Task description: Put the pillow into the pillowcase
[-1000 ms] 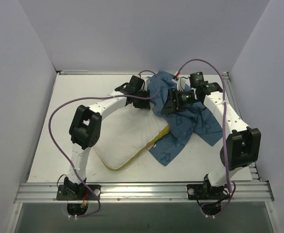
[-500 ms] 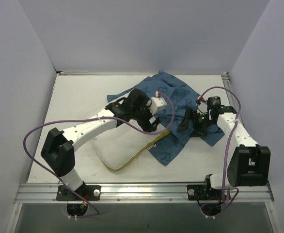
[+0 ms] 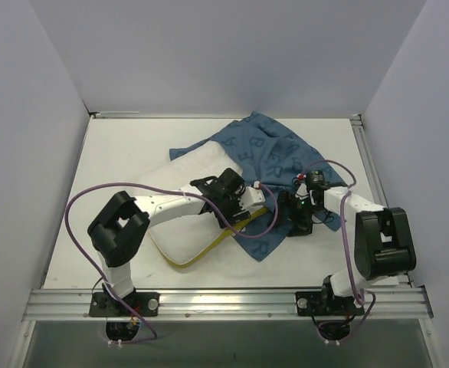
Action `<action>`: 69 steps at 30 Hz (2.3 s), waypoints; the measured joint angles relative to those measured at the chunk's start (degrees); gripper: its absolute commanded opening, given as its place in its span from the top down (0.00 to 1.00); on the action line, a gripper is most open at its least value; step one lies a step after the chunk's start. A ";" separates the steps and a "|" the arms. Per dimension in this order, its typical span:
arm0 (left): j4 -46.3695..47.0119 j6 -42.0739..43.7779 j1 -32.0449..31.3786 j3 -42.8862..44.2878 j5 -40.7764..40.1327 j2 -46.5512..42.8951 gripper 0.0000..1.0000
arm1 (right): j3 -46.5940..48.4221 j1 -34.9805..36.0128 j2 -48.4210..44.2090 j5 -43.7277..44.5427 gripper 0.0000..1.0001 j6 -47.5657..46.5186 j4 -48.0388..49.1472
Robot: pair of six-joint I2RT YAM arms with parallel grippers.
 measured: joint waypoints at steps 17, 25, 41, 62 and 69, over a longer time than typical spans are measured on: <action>-6.40 -23.52 16.46 19.02 23.19 4.92 1.00 | 4.79 15.15 -2.32 -5.49 1.00 -1.51 6.10; 5.97 -33.20 12.61 13.60 24.57 -0.68 1.00 | 6.25 16.83 -11.06 -19.63 0.92 -4.13 5.22; -4.48 -6.91 2.99 -11.87 30.71 -13.90 0.51 | 32.26 5.73 -10.71 -21.62 0.36 -23.96 -25.62; -20.13 3.54 39.80 -3.04 31.63 -19.85 0.10 | 74.31 18.80 30.64 5.92 0.25 -30.32 -16.63; -22.75 10.60 43.56 -4.66 33.66 -14.29 0.03 | 80.46 23.45 41.48 6.12 0.18 -30.51 -12.74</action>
